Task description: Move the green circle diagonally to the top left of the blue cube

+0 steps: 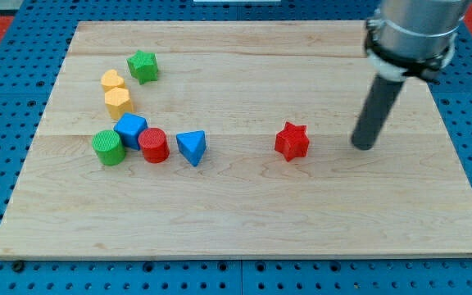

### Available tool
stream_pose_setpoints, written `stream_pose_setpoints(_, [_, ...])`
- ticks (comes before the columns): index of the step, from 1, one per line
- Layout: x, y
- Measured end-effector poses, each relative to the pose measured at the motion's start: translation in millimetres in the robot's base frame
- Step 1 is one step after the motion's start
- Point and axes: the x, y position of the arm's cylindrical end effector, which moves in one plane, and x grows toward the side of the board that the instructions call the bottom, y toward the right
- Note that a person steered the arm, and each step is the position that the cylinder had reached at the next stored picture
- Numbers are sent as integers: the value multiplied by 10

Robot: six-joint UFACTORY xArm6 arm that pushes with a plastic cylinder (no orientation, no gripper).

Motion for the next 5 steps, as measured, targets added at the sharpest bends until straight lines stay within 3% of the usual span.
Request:
stream_pose_setpoints(1, [187, -570])
stream_pose_setpoints(2, [-211, -1207])
stream_pose_setpoints(3, [321, -947])
stream_pose_setpoints(4, [1192, -1385])
stream_pose_setpoints(5, [1187, -2532])
